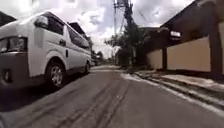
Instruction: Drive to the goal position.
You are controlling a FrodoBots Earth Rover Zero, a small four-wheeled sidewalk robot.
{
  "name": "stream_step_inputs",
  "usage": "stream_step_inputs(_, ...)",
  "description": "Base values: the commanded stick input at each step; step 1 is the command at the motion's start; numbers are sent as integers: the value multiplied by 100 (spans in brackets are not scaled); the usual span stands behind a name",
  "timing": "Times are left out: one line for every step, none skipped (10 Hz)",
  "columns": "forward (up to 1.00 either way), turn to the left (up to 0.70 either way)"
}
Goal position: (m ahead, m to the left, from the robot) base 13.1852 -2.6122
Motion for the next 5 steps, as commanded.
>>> stream_step_inputs(100,9)
stream_step_inputs(100,0)
stream_step_inputs(100,0)
stream_step_inputs(100,0)
stream_step_inputs(100,0)
